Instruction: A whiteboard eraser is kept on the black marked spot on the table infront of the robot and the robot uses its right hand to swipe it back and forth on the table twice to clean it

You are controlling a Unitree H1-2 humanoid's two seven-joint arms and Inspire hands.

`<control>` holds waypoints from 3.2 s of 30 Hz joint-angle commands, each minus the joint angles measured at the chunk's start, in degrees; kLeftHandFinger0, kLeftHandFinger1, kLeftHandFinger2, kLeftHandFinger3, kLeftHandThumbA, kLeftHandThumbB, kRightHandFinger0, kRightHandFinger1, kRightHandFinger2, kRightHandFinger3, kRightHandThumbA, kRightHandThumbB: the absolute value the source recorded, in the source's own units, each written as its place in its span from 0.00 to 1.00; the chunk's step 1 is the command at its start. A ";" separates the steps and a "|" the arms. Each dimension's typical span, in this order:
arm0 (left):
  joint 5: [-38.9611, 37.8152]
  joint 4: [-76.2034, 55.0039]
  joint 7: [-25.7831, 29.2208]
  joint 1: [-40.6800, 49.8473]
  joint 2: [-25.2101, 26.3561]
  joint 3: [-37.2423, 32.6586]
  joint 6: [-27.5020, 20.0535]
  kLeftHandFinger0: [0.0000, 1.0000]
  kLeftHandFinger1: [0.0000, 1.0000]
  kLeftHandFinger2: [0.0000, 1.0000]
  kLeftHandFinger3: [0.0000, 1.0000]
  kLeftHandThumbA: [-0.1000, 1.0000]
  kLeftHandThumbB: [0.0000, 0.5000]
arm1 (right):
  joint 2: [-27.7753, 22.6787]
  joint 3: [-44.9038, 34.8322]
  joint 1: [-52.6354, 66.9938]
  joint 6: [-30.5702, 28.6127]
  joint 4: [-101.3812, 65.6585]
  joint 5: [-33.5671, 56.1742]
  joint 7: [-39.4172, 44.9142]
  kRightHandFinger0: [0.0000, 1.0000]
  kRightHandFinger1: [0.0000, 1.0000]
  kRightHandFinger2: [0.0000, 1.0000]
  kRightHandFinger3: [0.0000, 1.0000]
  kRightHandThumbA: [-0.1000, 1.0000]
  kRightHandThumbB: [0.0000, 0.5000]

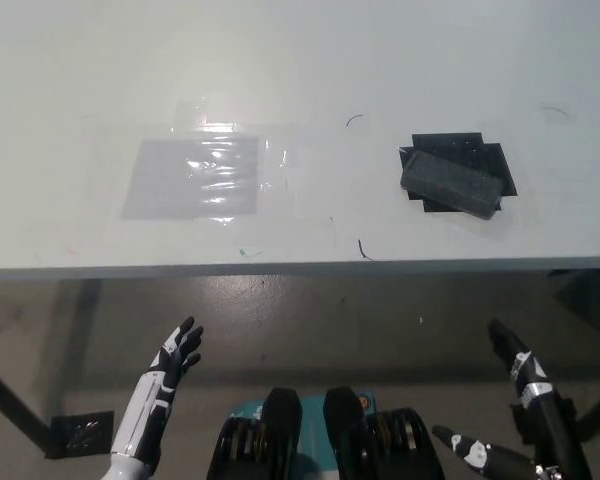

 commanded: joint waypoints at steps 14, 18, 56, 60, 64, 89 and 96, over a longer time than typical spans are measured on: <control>0.56 -3.26 -0.92 -0.54 0.84 -0.01 -2.72 1.00 1.00 1.00 1.00 1.00 0.83 | -19.99 -8.92 -37.15 38.59 -27.94 -11.14 15.07 1.00 1.00 1.00 1.00 1.00 0.70; 0.54 -2.87 -1.13 -0.72 0.88 -0.19 -2.74 1.00 1.00 1.00 1.00 1.00 0.86 | -24.84 -5.95 -48.49 43.39 -20.51 -12.31 19.30 1.00 1.00 1.00 1.00 1.00 0.68; 0.54 -3.65 -1.31 1.04 1.30 -0.03 -0.58 1.00 1.00 1.00 1.00 1.00 0.89 | -8.09 18.01 -88.40 36.66 74.96 -15.42 19.67 1.00 1.00 1.00 1.00 1.00 0.67; 0.13 -3.56 -1.55 1.44 1.30 -0.21 -0.72 1.00 1.00 1.00 1.00 1.00 0.88 | -7.62 18.71 -87.93 33.29 78.29 -15.50 21.12 1.00 1.00 1.00 1.00 1.00 0.57; 1.28 -3.87 -0.96 2.16 1.22 -0.28 -1.13 1.00 1.00 1.00 1.00 1.00 0.86 | -6.95 19.53 -87.84 34.49 81.95 -16.12 20.61 1.00 1.00 1.00 1.00 1.00 0.62; 1.74 -3.76 -1.21 1.98 1.75 -0.35 -1.62 1.00 1.00 1.00 1.00 1.00 0.79 | -6.56 24.39 -94.34 32.73 87.88 -17.11 30.77 1.00 1.00 1.00 1.00 1.00 0.51; 1.73 -4.20 -1.02 2.20 1.47 -0.30 -1.34 1.00 1.00 1.00 1.00 1.00 0.81 | -6.17 26.41 -92.79 35.17 88.43 -18.98 28.49 1.00 1.00 1.00 1.00 1.00 0.61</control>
